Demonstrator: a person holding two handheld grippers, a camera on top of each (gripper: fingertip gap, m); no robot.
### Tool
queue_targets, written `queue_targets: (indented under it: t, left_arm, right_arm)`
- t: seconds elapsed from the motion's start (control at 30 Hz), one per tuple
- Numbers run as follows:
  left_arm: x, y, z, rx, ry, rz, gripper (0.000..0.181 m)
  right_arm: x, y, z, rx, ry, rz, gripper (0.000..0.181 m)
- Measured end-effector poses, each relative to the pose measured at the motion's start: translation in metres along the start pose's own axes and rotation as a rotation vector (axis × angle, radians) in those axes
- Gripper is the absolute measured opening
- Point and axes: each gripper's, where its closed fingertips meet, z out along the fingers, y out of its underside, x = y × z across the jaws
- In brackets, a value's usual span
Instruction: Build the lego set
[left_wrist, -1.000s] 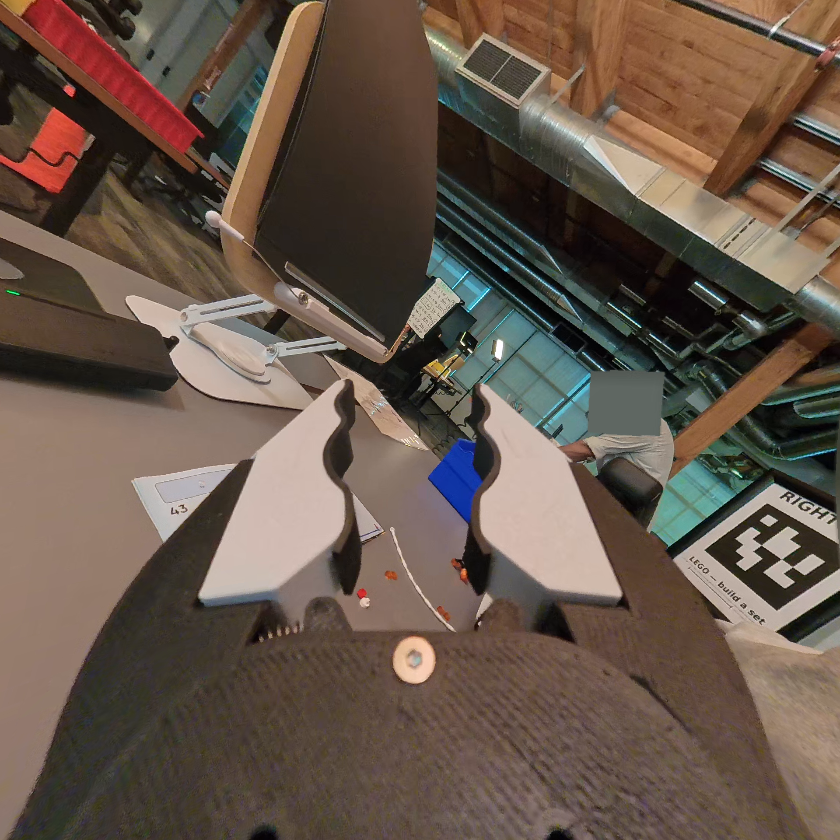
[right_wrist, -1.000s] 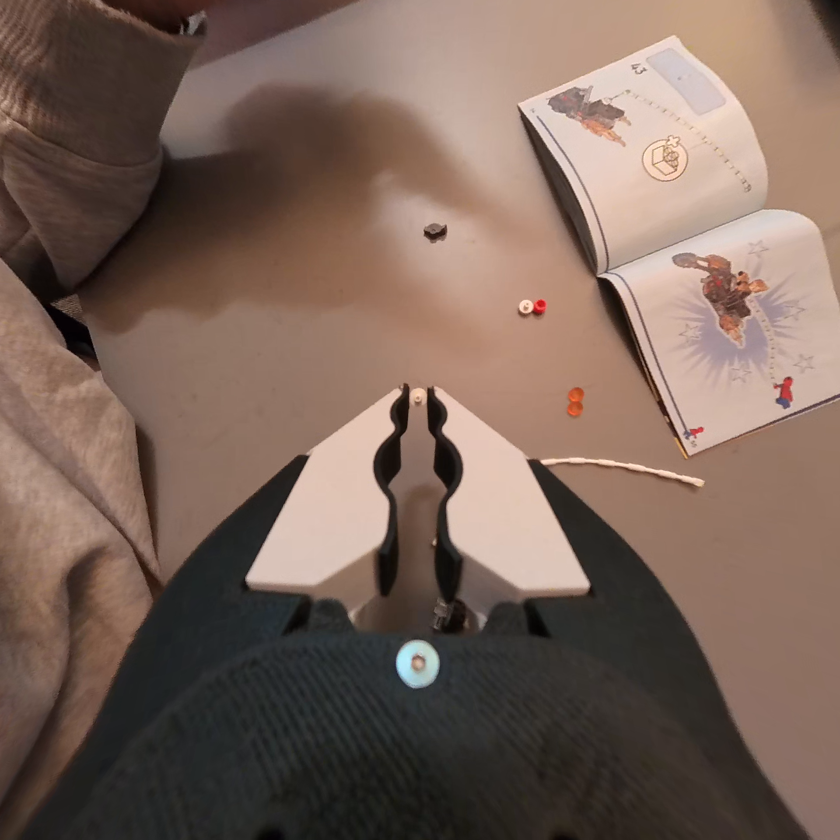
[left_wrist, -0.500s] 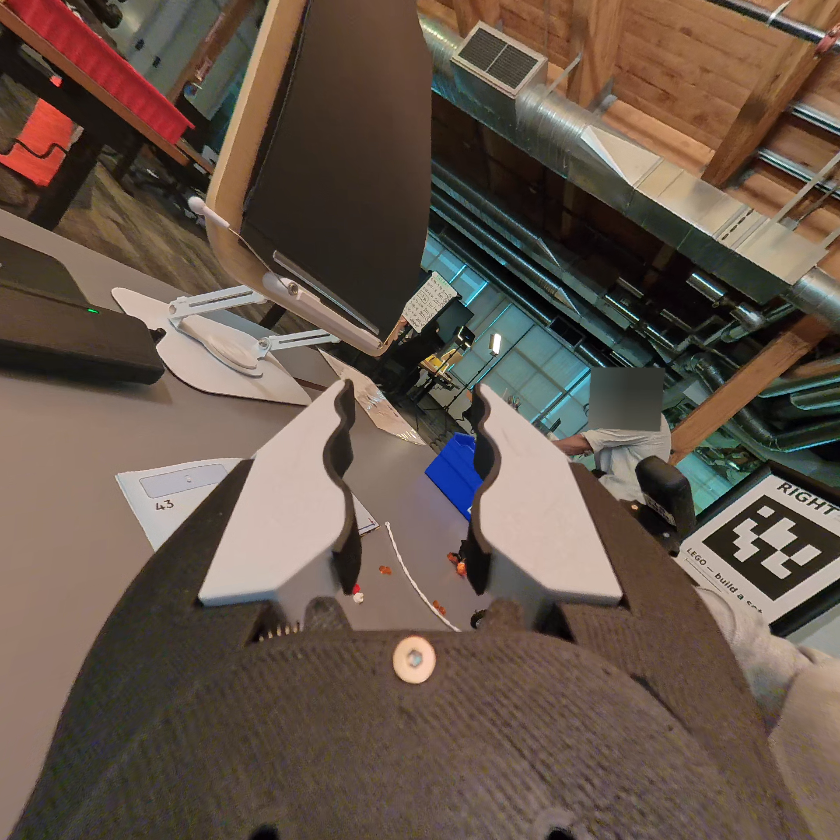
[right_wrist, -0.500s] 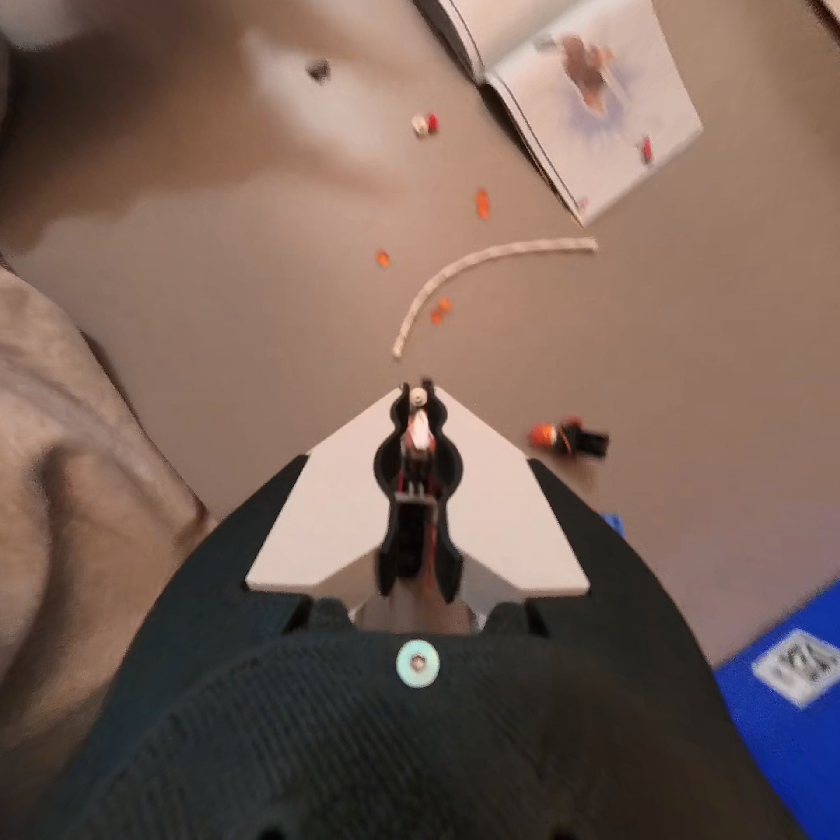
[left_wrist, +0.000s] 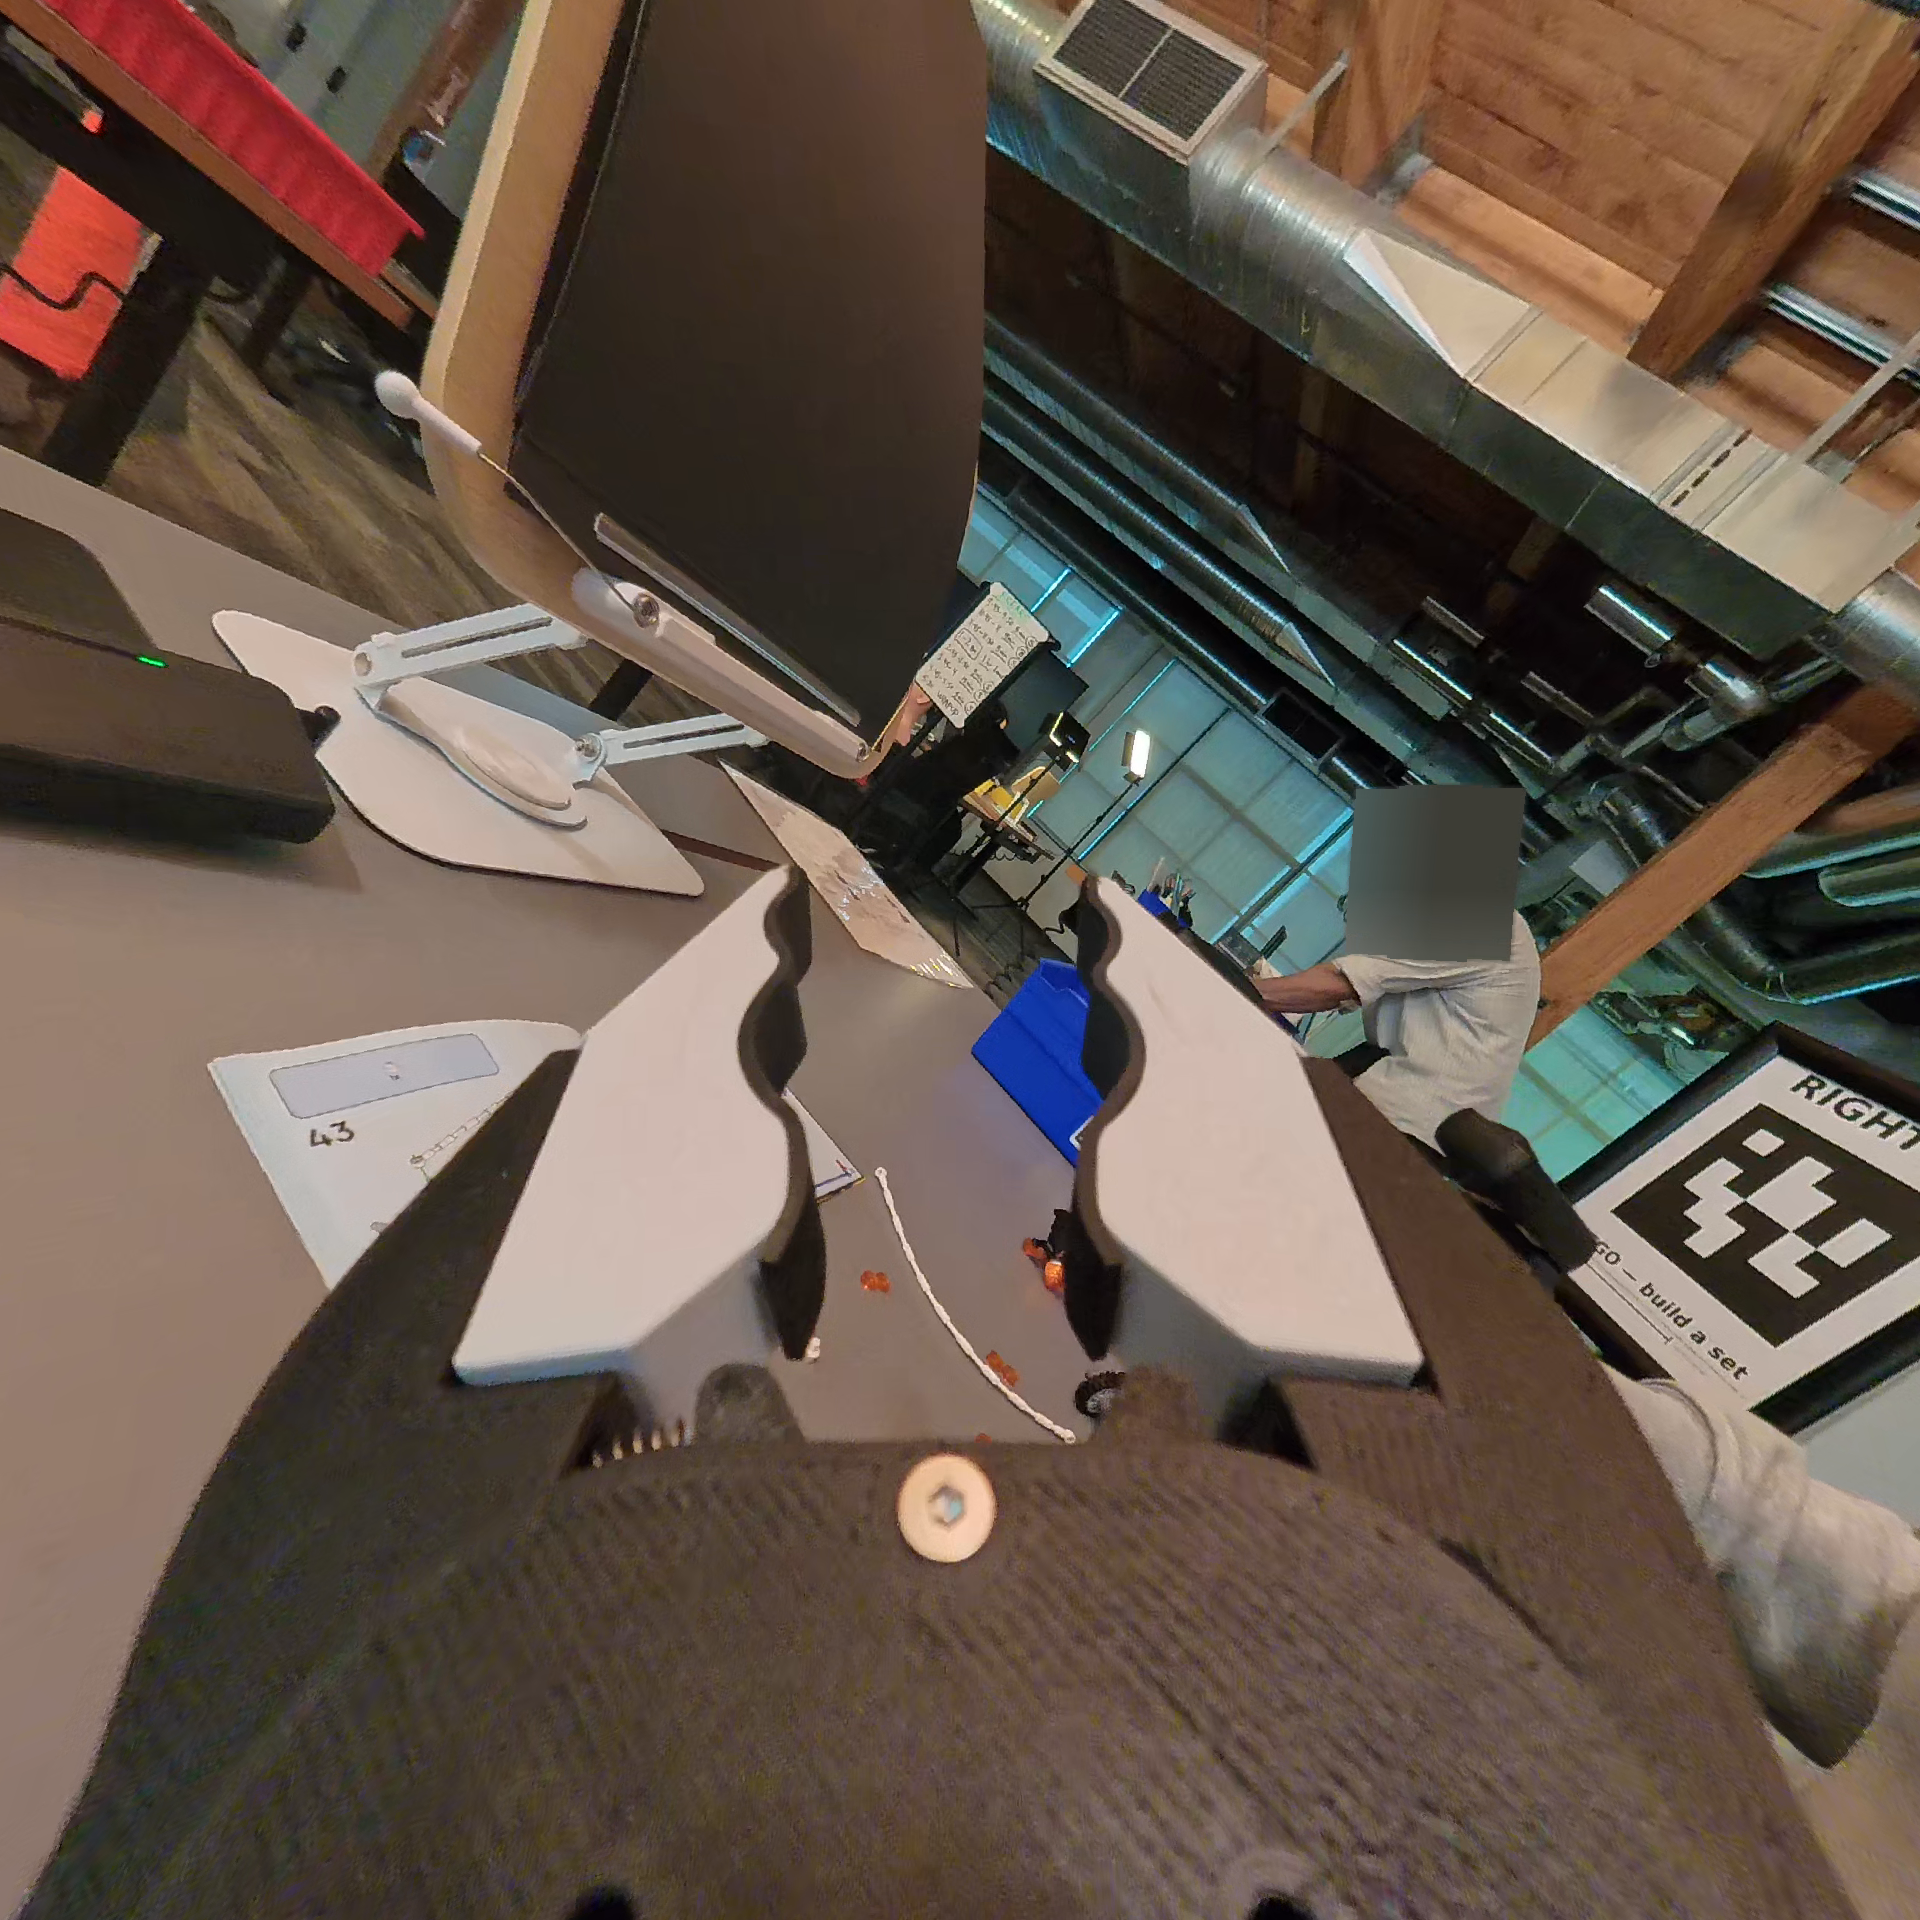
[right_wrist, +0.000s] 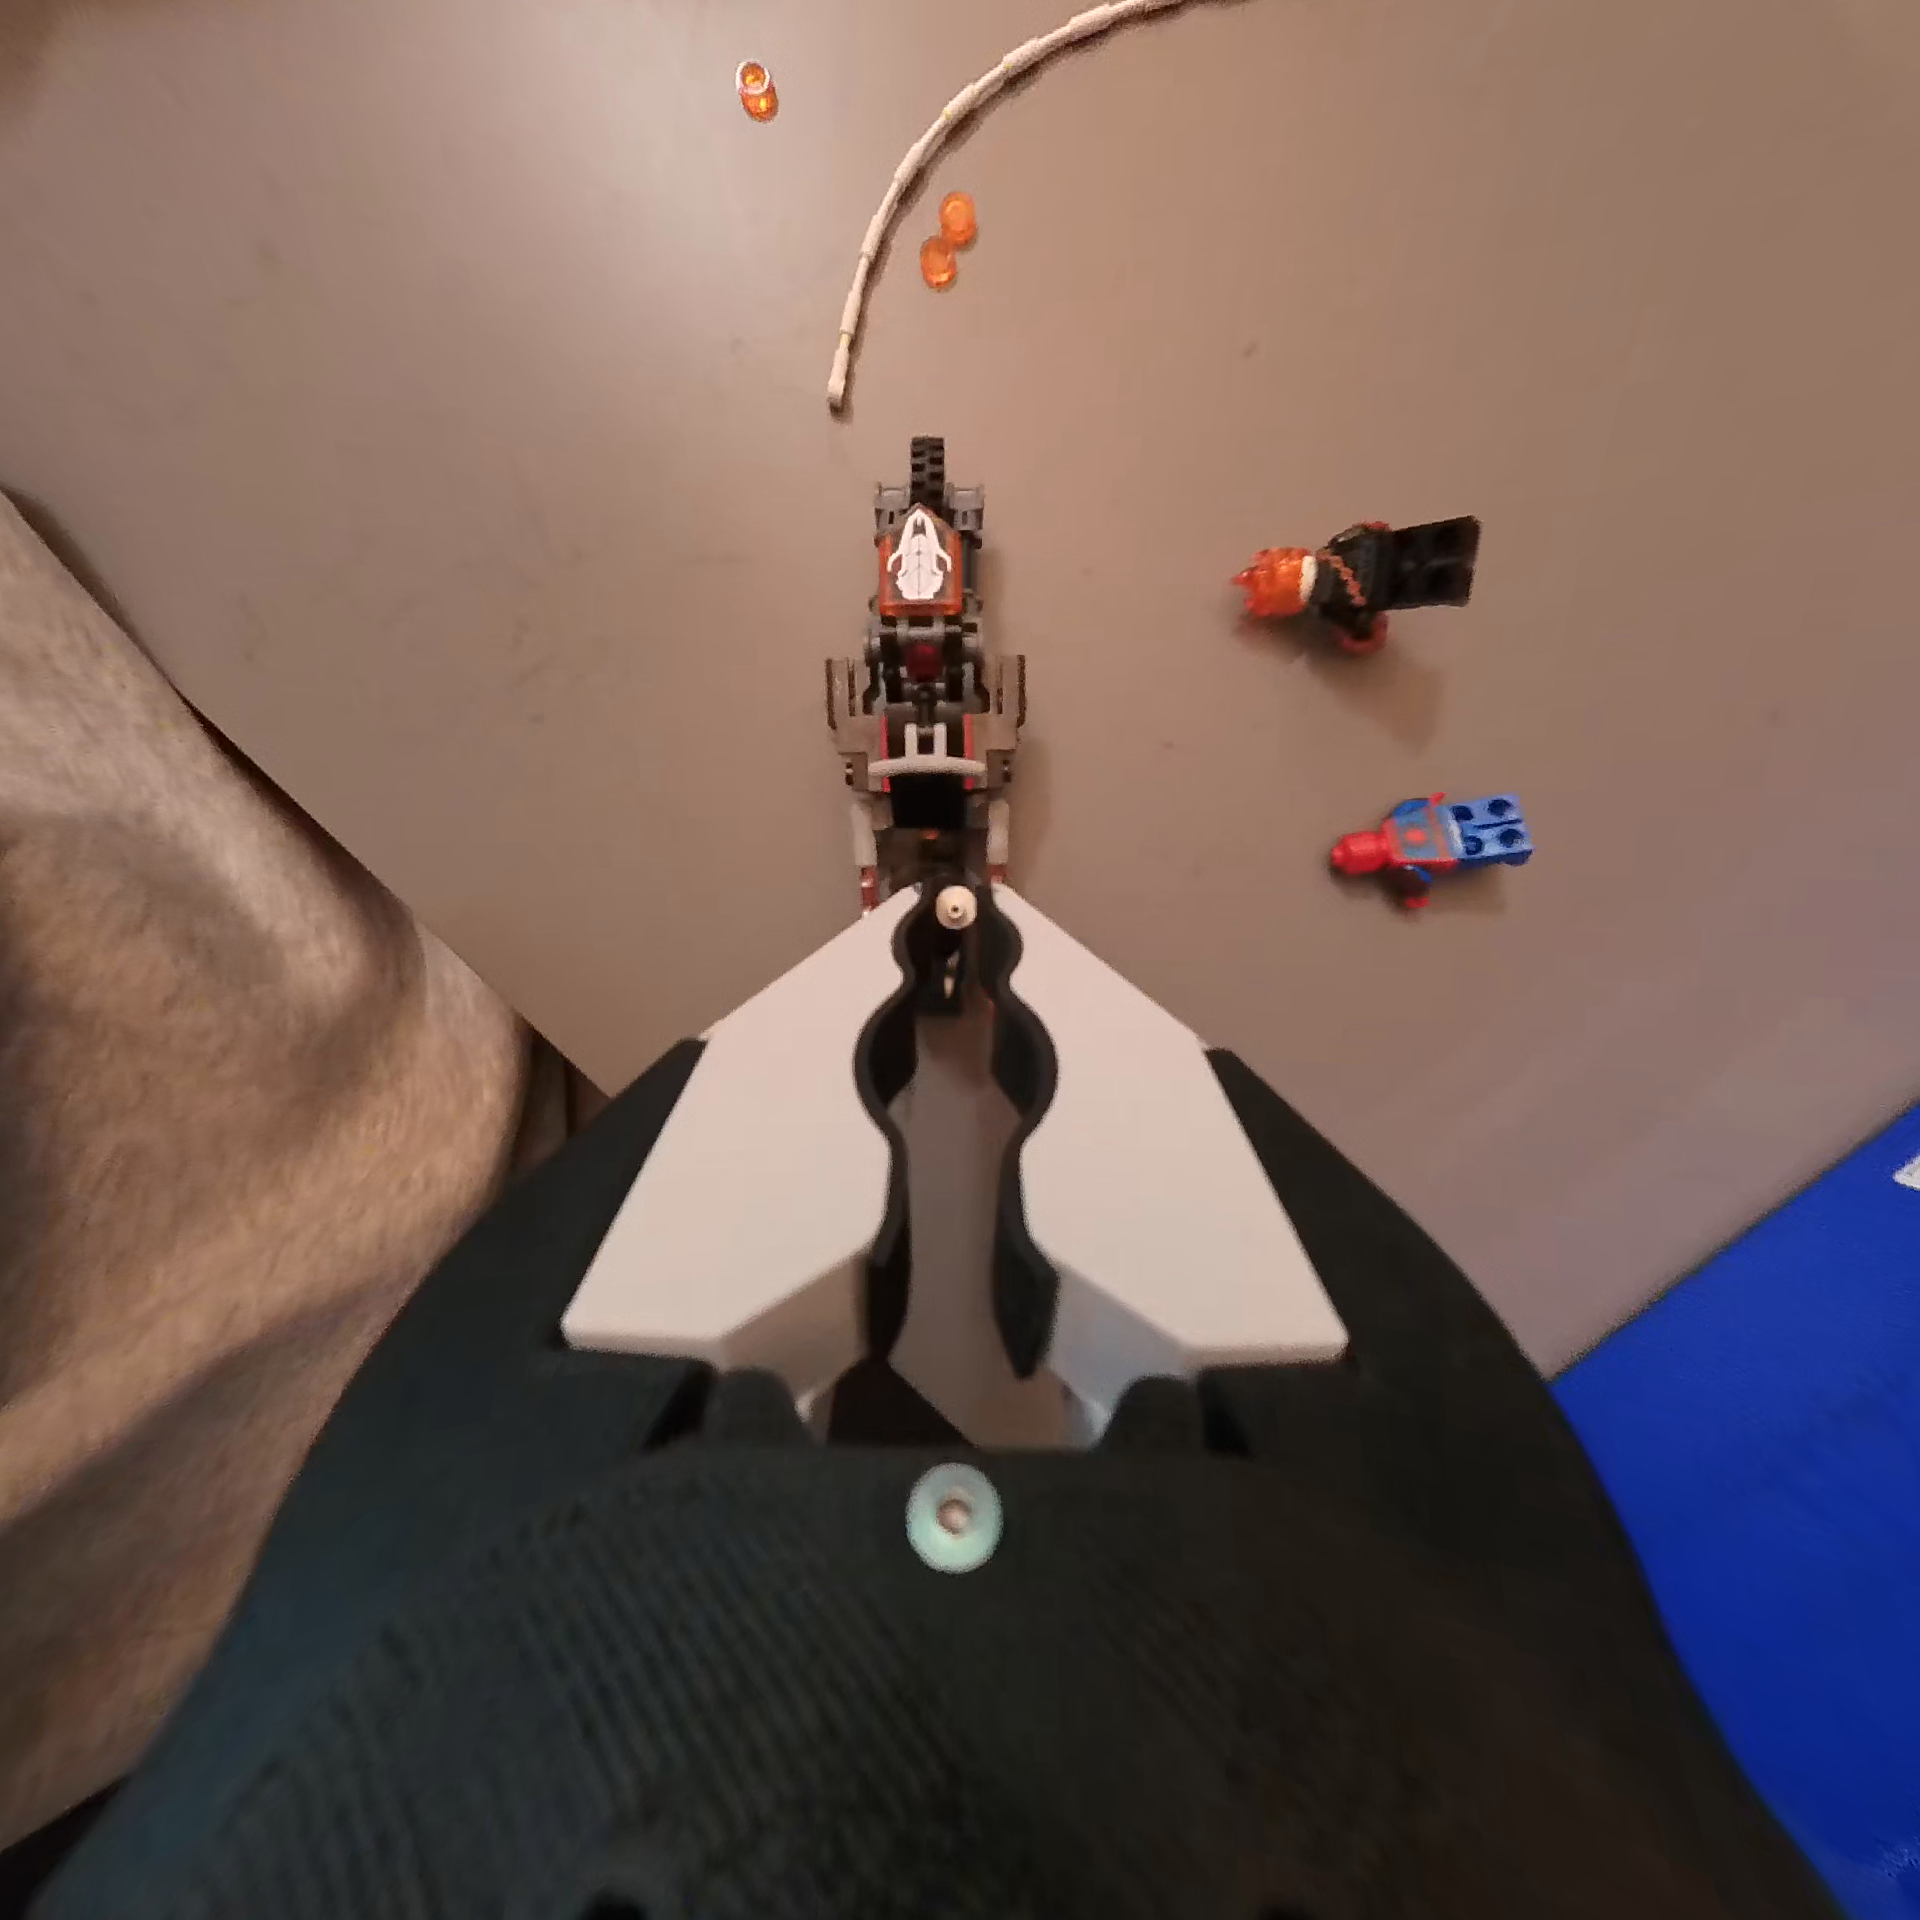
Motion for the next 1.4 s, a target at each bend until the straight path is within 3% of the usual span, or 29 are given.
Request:
queue_targets:
  t: [0.87, 1.4]
  left_arm:
    - [0.001, 0.0, 0.0, 0.001, 0.01, -0.01, 0.05]
    - [0.001, 0.0, 0.0, 0.001, 0.01, -0.011, 0.05]
  right_arm:
    - [-0.001, -0.001, 0.012, -0.053, -0.042, -0.019, 0.005]
    - [-0.004, -0.002, 0.014, -0.183, -0.09, -0.038, 0.005]
